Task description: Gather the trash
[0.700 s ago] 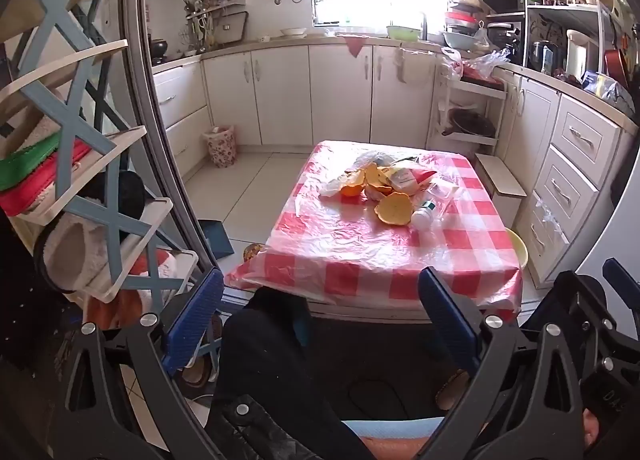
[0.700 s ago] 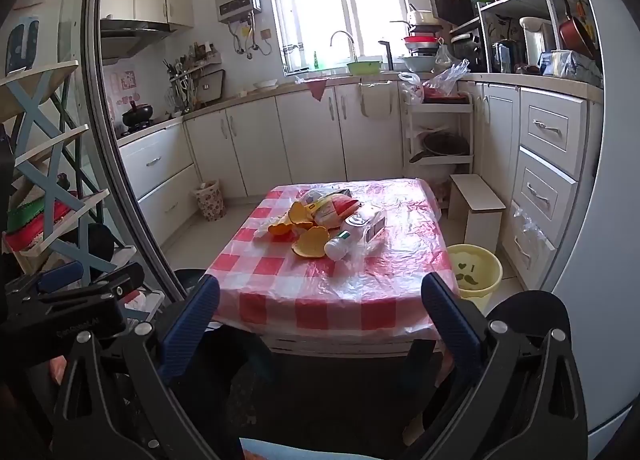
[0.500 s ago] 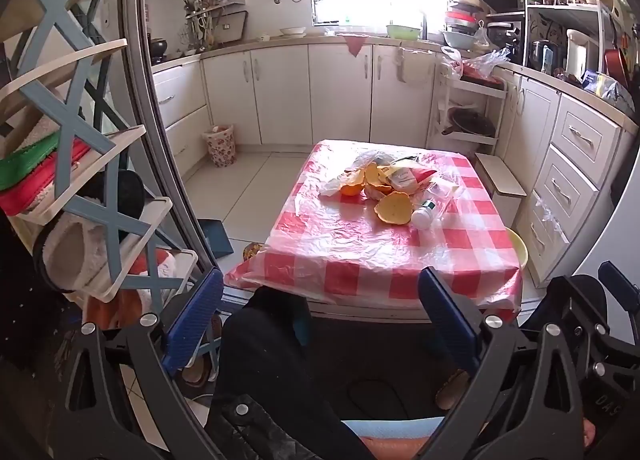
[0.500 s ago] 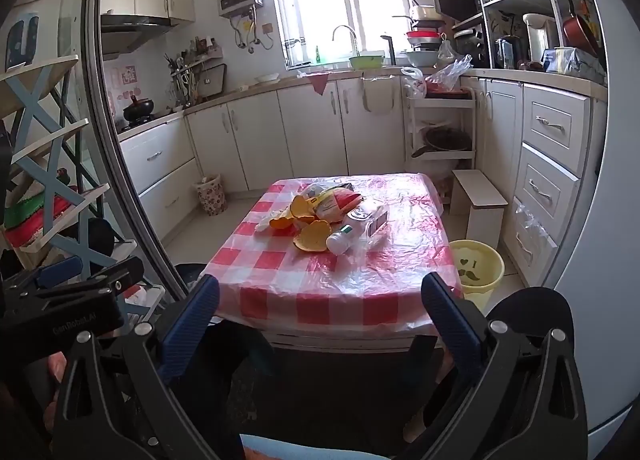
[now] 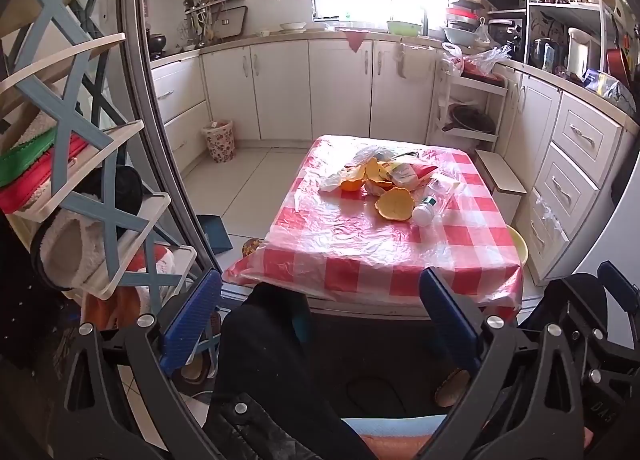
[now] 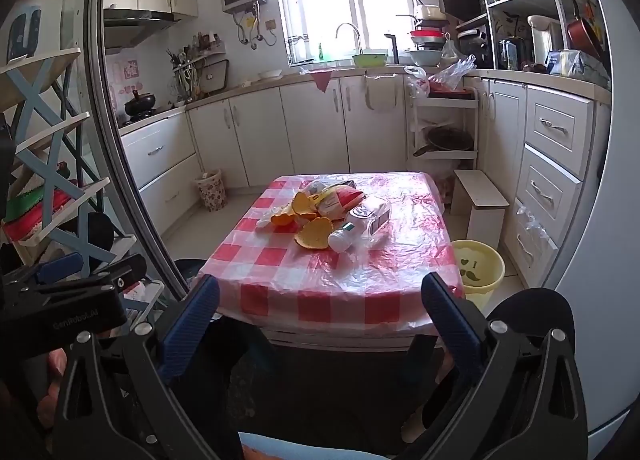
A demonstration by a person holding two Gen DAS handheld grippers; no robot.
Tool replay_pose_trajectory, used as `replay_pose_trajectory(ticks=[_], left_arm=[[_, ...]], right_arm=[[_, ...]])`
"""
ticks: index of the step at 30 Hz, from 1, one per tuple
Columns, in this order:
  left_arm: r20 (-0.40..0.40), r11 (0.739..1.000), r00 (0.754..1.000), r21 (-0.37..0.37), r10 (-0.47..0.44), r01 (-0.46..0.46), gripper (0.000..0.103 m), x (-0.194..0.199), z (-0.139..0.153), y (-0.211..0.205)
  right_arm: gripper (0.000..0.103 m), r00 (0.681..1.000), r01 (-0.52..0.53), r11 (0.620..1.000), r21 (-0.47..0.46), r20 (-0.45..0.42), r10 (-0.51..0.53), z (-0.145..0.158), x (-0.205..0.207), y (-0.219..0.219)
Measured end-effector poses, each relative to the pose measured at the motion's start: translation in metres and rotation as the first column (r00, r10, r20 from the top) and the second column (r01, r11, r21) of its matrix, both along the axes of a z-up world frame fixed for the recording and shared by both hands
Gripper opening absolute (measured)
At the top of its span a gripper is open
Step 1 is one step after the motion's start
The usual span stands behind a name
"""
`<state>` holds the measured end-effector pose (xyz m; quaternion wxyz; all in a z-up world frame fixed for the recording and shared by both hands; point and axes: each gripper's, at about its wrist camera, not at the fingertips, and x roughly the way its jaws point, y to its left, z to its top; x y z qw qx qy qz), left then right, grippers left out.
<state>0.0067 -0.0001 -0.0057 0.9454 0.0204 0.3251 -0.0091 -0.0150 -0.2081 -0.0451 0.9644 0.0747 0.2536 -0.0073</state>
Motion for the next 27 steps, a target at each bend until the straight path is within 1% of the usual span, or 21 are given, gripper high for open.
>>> replay_pose_trajectory(ticks=[27], left_arm=[[0.004, 1.0, 1.0, 0.002, -0.004, 0.004, 0.095, -0.0042, -0.0031, 0.0015]], right_arm=[[0.097, 1.0, 0.001, 1.0, -0.019, 0.021, 0.0, 0.005, -0.0018, 0.0038]])
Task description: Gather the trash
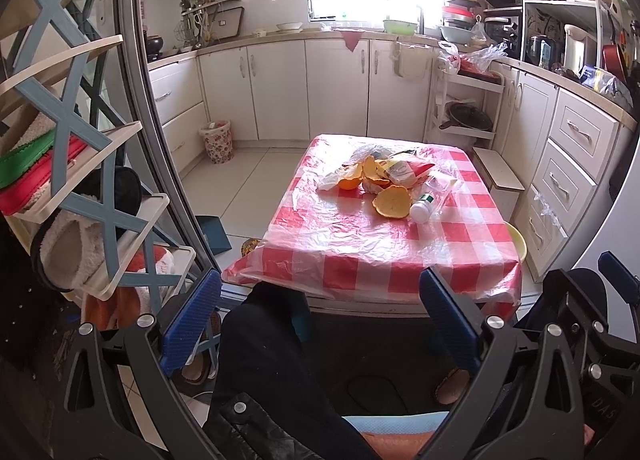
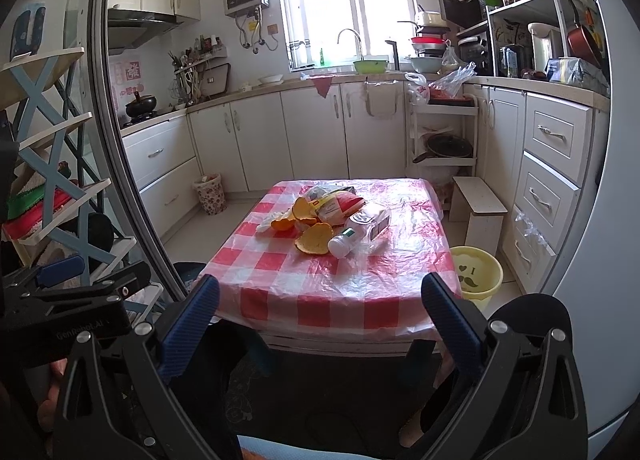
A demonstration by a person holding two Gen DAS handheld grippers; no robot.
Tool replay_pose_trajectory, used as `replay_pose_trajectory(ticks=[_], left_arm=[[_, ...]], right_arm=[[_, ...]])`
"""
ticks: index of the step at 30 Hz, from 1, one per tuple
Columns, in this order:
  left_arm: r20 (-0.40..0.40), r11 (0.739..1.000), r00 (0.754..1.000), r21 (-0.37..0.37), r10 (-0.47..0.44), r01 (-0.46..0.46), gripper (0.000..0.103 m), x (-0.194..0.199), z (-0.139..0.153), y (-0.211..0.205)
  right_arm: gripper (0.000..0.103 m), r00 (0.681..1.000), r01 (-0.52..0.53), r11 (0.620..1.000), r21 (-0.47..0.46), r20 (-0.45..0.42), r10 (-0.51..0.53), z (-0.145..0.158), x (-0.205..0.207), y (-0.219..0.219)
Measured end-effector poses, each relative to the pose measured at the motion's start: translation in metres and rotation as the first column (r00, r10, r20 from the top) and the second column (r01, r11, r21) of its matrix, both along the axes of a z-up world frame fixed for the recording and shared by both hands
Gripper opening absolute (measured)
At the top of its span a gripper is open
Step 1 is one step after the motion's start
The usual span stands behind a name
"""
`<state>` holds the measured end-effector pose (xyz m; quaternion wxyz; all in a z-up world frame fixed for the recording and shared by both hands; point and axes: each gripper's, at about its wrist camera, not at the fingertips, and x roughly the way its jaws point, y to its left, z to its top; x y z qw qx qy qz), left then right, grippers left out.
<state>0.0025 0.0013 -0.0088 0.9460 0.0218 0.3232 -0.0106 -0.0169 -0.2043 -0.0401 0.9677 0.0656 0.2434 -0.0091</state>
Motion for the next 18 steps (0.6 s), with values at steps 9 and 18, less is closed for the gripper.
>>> replay_pose_trajectory(ticks=[9, 18], left_arm=[[-0.006, 1.0, 1.0, -0.002, -0.003, 0.003, 0.095, -0.0015, -0.0017, -0.0001], [-0.028, 1.0, 1.0, -0.002, -0.001, 0.001, 0.095, 0.0023, -0.0059, 0.0008]], right_arm=[[0.097, 1.0, -0.001, 1.0, -0.006, 0.005, 0.001, 0.0002, -0.0009, 0.001], [0.097, 1.0, 0.001, 1.0, -0.008, 0.004, -0.001, -0.0003, 0.0, 0.0028]])
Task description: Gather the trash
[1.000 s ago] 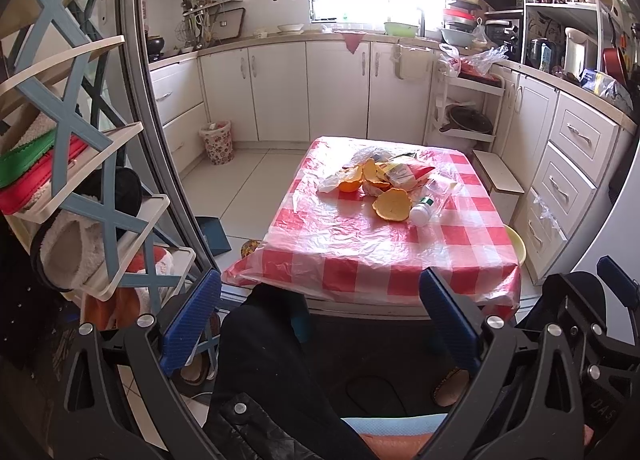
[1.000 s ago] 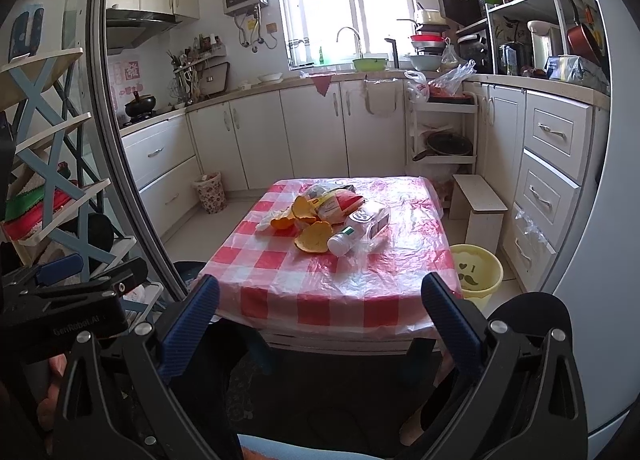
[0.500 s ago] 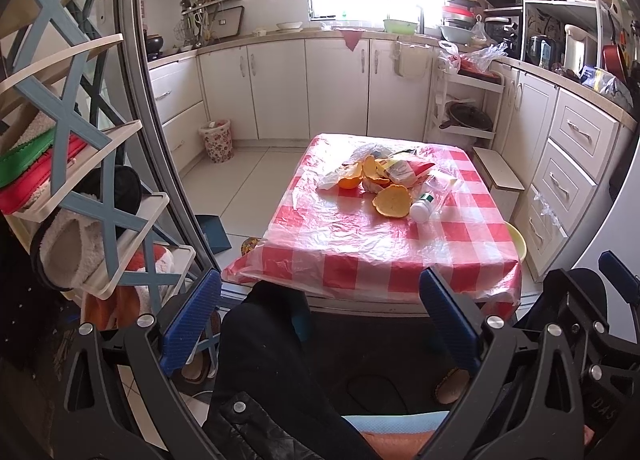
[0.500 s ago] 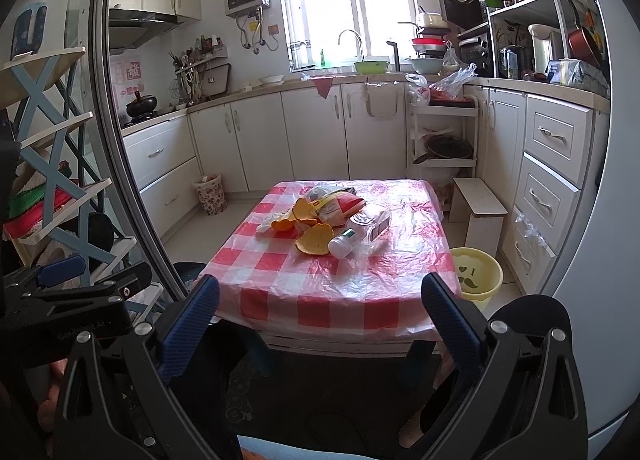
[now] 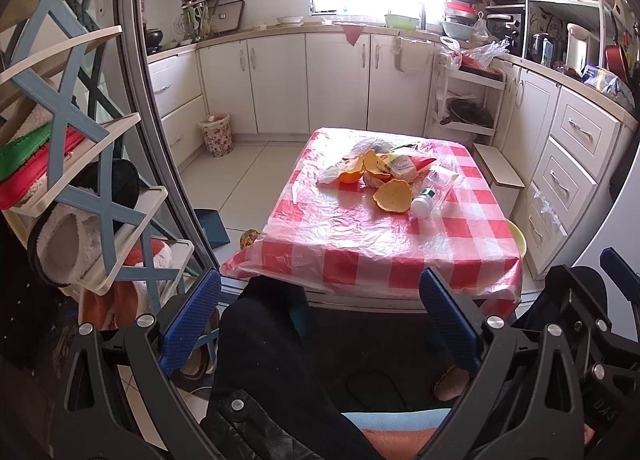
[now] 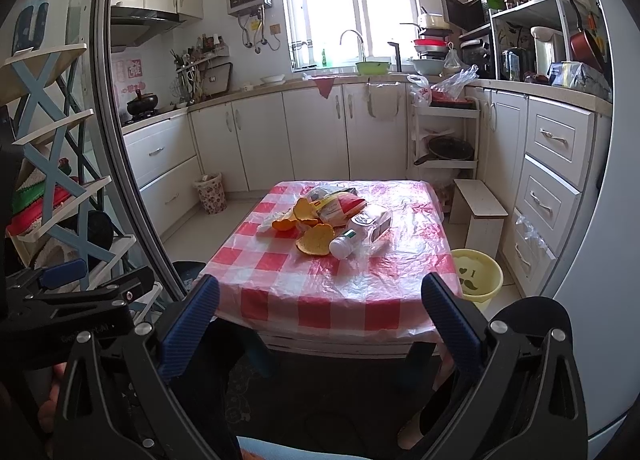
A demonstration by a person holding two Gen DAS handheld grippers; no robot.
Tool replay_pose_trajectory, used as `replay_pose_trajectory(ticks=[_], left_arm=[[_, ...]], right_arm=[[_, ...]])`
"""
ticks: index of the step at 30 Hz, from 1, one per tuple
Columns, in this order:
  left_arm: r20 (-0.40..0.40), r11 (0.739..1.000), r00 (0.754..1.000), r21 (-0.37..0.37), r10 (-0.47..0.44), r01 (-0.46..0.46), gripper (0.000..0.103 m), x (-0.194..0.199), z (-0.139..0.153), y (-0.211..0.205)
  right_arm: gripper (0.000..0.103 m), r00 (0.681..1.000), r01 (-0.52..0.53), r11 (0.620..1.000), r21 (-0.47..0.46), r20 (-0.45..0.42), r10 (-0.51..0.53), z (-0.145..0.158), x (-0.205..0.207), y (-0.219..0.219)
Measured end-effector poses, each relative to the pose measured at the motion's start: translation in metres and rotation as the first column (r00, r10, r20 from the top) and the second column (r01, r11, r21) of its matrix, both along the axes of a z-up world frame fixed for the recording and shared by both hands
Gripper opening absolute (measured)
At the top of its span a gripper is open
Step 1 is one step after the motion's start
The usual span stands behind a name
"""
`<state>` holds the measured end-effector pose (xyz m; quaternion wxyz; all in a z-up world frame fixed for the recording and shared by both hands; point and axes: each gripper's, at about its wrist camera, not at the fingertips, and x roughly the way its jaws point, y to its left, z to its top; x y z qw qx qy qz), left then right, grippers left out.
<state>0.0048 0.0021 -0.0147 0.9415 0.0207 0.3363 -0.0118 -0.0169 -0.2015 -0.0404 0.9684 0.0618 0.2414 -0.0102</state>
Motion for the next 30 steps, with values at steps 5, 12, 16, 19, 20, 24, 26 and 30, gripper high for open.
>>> replay_pose_trajectory(ticks=[5, 12, 16, 19, 20, 24, 26, 30], left_arm=[[-0.001, 1.0, 1.0, -0.001, 0.001, -0.001, 0.095, 0.0, 0.0, 0.001], [-0.003, 1.0, 1.0, -0.008, 0.002, -0.003, 0.095, 0.003, -0.001, 0.004], [-0.013, 1.0, 1.0, -0.009, 0.003, -0.003, 0.095, 0.004, -0.002, 0.005], [-0.019, 1.0, 1.0, -0.013, 0.006, -0.006, 0.095, 0.005, -0.003, 0.006], [-0.02, 1.0, 1.0, -0.014, 0.006, -0.006, 0.095, 0.005, -0.003, 0.007], [-0.019, 1.0, 1.0, -0.011, 0.002, -0.002, 0.095, 0.005, -0.004, 0.007], [-0.021, 1.0, 1.0, -0.009, -0.001, 0.001, 0.095, 0.005, -0.005, 0.006], [-0.031, 1.0, 1.0, -0.008, -0.003, 0.003, 0.095, 0.006, -0.008, 0.005]], right_arm=[[0.097, 1.0, 0.001, 1.0, -0.001, -0.001, -0.001, 0.0, 0.002, 0.001], [0.097, 1.0, -0.002, 1.0, -0.006, -0.012, 0.002, -0.001, 0.007, 0.003], [0.097, 1.0, -0.006, 1.0, -0.01, -0.025, 0.006, -0.002, 0.009, 0.004], [0.097, 0.999, -0.007, 1.0, -0.015, -0.036, 0.006, -0.004, 0.01, 0.005], [0.097, 0.999, -0.006, 1.0, -0.017, -0.039, 0.005, -0.004, 0.009, 0.005], [0.097, 0.999, 0.007, 1.0, -0.024, -0.053, -0.009, -0.005, 0.01, 0.003], [0.097, 0.998, 0.013, 1.0, -0.025, -0.058, -0.014, -0.006, 0.01, 0.002], [0.097, 0.997, 0.011, 1.0, -0.025, -0.07, -0.013, -0.008, 0.012, 0.003]])
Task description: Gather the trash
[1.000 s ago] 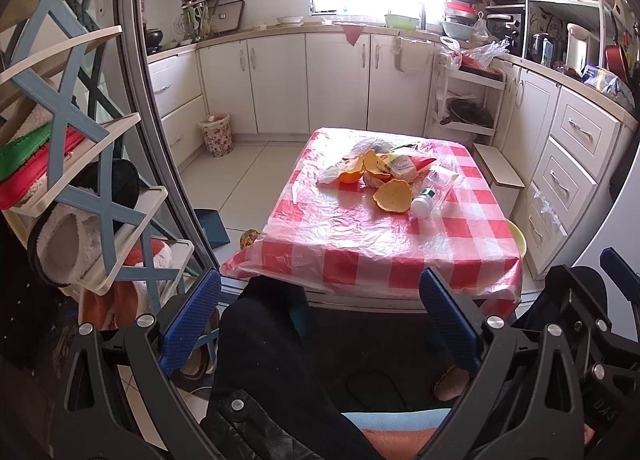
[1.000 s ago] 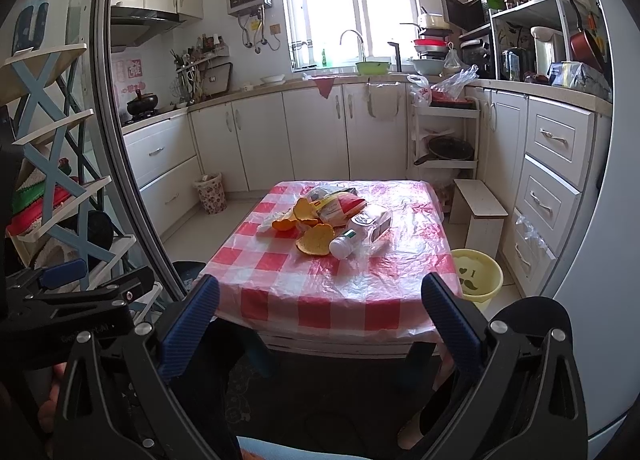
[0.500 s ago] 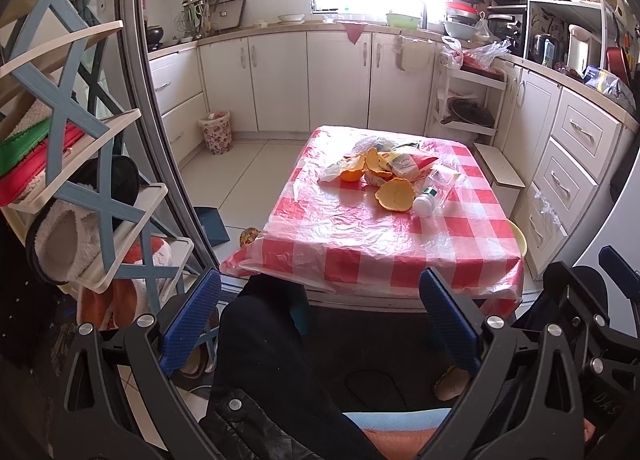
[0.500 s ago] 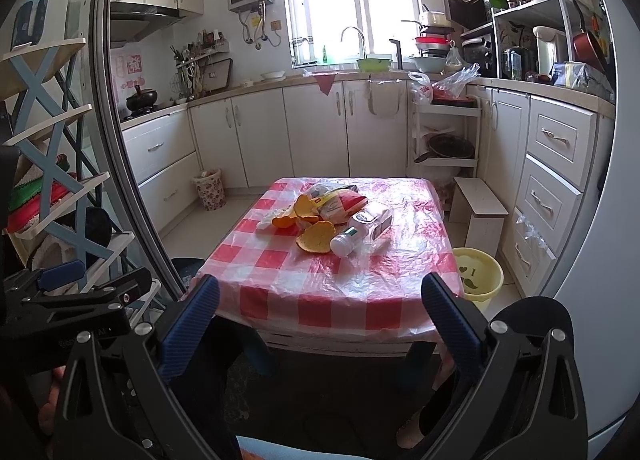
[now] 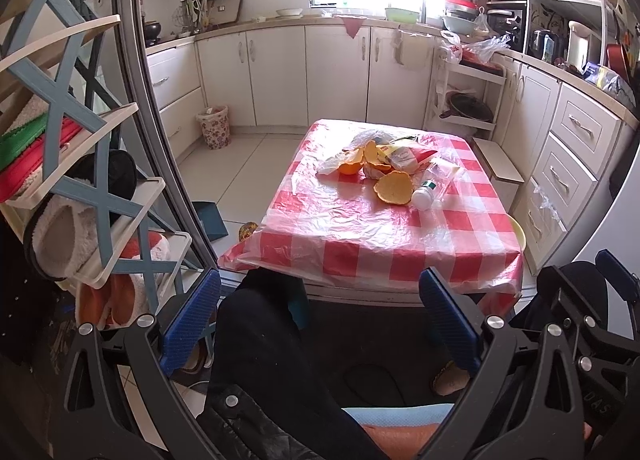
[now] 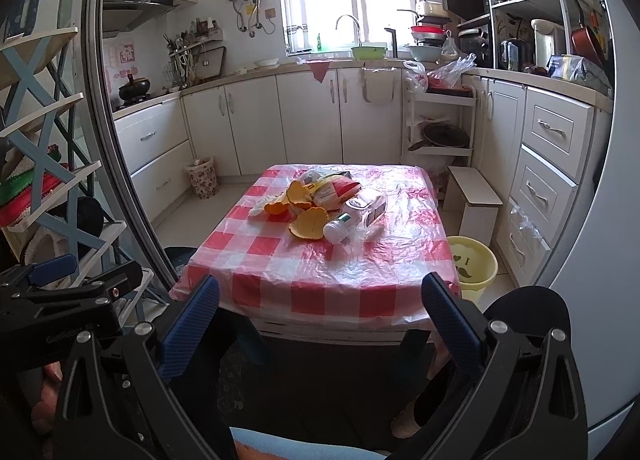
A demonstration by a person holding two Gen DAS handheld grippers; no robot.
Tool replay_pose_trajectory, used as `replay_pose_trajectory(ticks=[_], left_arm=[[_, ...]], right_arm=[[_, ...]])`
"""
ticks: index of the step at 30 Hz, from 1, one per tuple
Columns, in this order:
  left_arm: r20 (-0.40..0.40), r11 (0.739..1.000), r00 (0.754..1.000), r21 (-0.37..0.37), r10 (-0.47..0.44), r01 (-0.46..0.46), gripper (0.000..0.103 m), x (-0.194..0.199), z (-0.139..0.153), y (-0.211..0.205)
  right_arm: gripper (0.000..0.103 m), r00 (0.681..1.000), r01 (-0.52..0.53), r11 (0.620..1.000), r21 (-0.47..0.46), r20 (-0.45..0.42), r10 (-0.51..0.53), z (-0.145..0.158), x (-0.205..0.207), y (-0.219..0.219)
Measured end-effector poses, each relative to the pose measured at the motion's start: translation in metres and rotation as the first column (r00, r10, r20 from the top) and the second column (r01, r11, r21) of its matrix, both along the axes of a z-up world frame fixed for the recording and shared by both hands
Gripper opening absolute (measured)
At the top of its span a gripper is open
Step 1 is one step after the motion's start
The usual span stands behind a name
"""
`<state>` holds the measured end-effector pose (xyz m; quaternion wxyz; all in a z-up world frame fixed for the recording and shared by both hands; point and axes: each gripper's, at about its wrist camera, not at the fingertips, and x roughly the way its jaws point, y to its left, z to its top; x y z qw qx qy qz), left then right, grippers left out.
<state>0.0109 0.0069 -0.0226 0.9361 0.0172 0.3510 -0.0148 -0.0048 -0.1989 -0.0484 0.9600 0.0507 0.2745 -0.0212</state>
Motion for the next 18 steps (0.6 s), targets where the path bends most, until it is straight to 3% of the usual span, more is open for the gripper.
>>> replay_pose_trajectory(ticks=[18], left_arm=[[-0.017, 1.0, 1.0, -0.006, 0.002, -0.002, 0.095, 0.0036, -0.0014, 0.0002]], right_arm=[[0.097, 0.999, -0.024, 1.0, -0.01, -0.027, 0.024, -0.0051, 0.0045, 0.0044]])
